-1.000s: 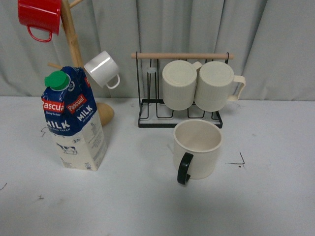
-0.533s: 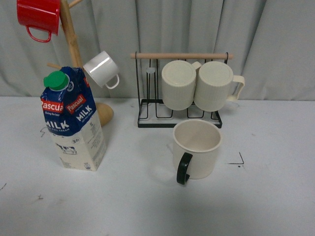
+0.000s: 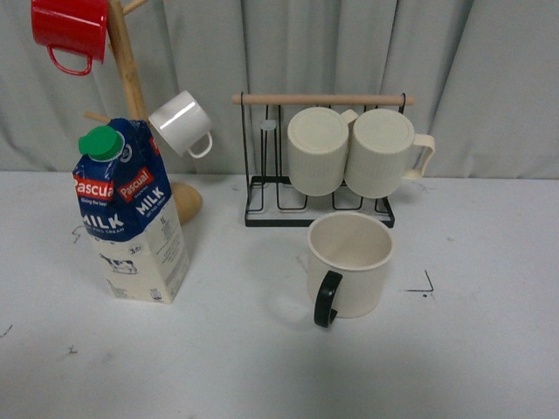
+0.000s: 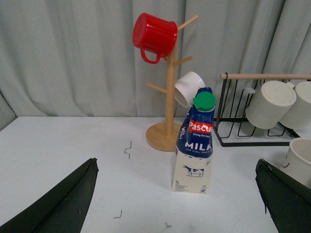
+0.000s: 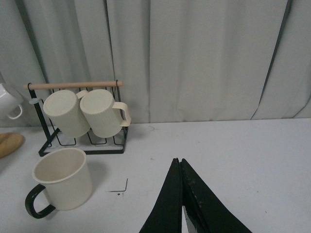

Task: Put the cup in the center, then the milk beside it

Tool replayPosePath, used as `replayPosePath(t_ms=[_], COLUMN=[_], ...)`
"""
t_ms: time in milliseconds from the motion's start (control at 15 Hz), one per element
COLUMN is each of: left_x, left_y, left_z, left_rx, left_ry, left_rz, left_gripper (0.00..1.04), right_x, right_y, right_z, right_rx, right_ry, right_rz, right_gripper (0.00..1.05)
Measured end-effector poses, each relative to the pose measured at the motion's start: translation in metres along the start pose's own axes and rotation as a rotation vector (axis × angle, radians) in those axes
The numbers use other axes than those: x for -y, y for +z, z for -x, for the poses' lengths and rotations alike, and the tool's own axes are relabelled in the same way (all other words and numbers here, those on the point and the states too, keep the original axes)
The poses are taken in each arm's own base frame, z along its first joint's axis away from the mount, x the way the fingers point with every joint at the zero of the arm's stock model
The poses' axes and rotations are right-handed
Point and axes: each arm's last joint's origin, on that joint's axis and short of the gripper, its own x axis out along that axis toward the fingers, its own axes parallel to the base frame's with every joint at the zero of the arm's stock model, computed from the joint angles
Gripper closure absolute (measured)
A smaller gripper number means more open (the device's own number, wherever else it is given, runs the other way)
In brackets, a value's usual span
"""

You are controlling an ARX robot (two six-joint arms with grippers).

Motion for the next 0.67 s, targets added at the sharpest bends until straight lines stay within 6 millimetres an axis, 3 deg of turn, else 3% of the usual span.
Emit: replayPosePath(t_ms=[600,667], left_x=[0.000,0.000], left_y=[0.000,0.000], left_z=[0.000,0.000], left_rx=[0.000,0.000], left_ry=[0.000,0.000], left_rz=[0.000,0.000], left_gripper=[0.07,0.07], right_x=[0.000,0.000], right_y=[-0.003,-0.004], right_z=[0.015,0.015], right_rx=[-0.011,-0.012], right_ry=[0.002,0.002], right_rz=[0.000,0.001], right_gripper=[1.03,0.95])
